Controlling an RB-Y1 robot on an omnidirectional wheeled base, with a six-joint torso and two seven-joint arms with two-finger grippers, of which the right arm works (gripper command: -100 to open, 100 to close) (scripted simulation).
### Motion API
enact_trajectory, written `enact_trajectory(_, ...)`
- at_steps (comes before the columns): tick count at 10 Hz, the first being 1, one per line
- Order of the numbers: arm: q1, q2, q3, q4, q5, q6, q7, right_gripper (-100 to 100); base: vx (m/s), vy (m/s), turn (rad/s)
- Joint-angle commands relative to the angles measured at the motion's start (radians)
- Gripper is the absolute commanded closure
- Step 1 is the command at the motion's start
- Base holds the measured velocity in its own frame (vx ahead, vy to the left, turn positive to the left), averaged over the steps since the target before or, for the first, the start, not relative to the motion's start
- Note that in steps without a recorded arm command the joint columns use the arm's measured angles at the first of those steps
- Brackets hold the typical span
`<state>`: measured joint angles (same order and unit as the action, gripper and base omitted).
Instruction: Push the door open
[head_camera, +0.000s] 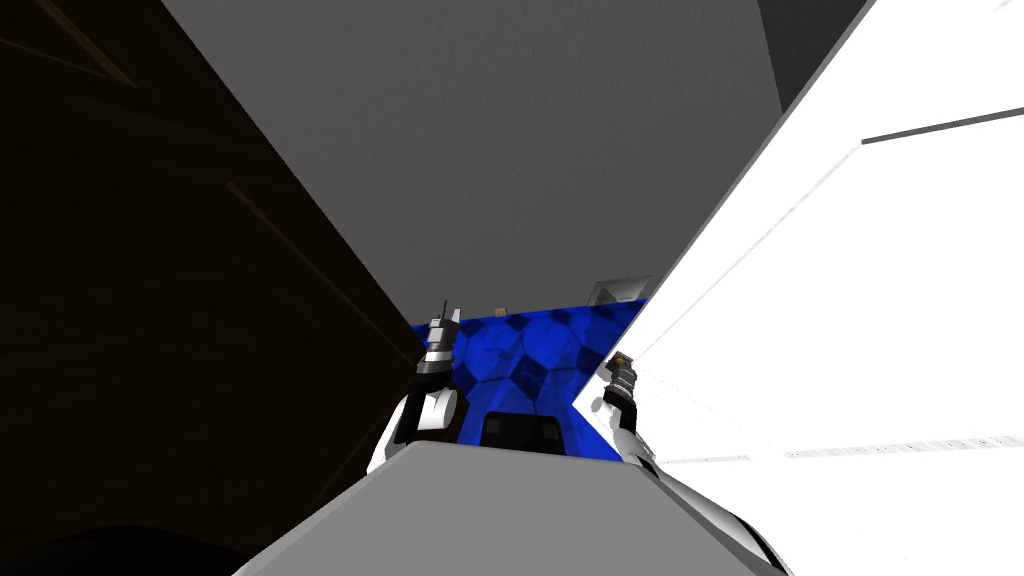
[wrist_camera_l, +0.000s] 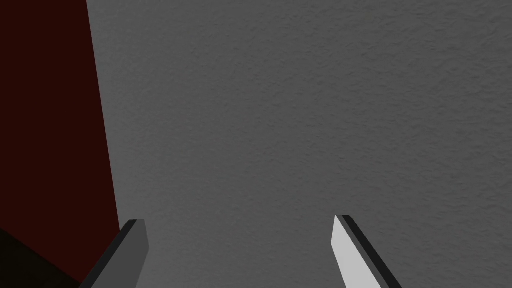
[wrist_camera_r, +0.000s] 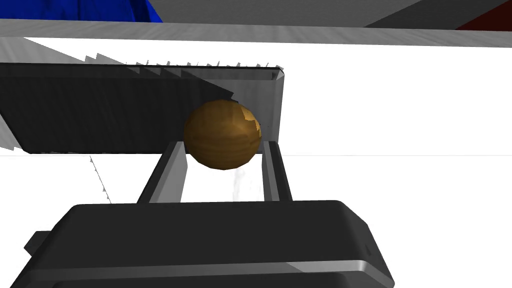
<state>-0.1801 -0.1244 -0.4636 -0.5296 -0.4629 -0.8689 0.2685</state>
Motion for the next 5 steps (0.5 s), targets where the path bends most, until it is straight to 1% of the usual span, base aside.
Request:
enact_trajectory(1, 0.008, 0.000, -0.017, -0.019, -0.013, 0.006, 0.014, 100, 0.180, -0.018, -0.033)
enact_trajectory(3, 0.008, -0.003, -0.034, -0.019, -0.026, 0.004, 0.023, 100, 0.187, -0.021, -0.048)
enact_trajectory(4, 0.015, 0.003, -0.030, -0.021, -0.023, 0.010, 0.023, 100, 0.083, -0.024, -0.033)
enact_trajectory(5, 0.017, -0.002, -0.050, -0.023, -0.039, 0.003, 0.033, 100, 0.113, -0.079, -0.031)
